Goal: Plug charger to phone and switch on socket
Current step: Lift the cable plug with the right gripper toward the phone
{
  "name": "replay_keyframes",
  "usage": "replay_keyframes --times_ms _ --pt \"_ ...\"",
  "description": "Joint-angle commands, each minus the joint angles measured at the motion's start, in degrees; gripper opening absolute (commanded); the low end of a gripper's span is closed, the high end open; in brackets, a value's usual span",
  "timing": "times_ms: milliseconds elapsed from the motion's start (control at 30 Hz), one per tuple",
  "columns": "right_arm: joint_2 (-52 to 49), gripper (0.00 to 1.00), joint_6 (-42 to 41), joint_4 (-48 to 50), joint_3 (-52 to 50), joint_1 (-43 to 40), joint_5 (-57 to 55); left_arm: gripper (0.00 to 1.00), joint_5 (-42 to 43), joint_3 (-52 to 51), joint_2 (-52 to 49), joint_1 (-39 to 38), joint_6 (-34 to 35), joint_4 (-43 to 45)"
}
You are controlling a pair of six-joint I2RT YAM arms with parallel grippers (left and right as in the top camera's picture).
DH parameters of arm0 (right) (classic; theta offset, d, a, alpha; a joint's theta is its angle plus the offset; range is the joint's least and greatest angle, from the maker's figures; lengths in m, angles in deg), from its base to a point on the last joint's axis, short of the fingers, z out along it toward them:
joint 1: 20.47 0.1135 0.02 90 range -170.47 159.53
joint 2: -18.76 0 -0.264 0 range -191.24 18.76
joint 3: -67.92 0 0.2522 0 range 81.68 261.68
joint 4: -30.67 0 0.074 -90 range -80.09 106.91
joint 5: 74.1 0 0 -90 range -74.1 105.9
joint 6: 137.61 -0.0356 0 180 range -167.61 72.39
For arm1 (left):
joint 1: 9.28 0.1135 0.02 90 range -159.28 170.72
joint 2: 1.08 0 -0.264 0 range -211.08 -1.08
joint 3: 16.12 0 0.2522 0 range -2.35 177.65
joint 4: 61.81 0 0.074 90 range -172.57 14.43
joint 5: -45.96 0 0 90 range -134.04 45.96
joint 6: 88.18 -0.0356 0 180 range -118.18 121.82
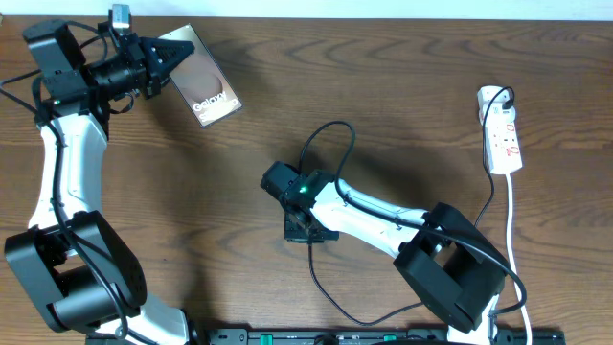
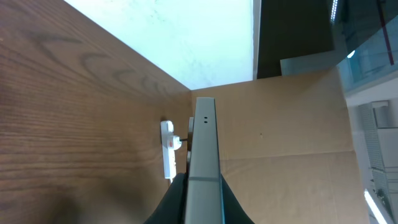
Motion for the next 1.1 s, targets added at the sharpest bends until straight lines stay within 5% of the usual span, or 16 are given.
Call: replay_keyframes --times_ms 0,333,700,900,1067 --pt "-0.7 0.01 -0.6 -0.2 0.7 0.3 0.0 0.07 1.0 0.7 0.9 0.2 -0.3 0.4" --pt "-0.3 0.01 5.3 0.1 1.0 -5.0 12.7 0.07 1.0 0.7 0.9 0.2 -0.3 0.4" --pt "-0.2 0.01 31.4 10.0 1.0 -23.8 58.5 0.08 1.0 0.7 0.9 0.2 -0.3 0.4" --pt "-0.2 0.01 52.6 10.6 1.0 -32.9 62.0 0.07 1.0 0.7 0.9 0.2 -0.4 0.4" --pt "-0.3 0.01 58.6 11.4 1.0 -36.8 69.6 0.07 1.0 0.7 0.9 0.2 -0.3 0.4"
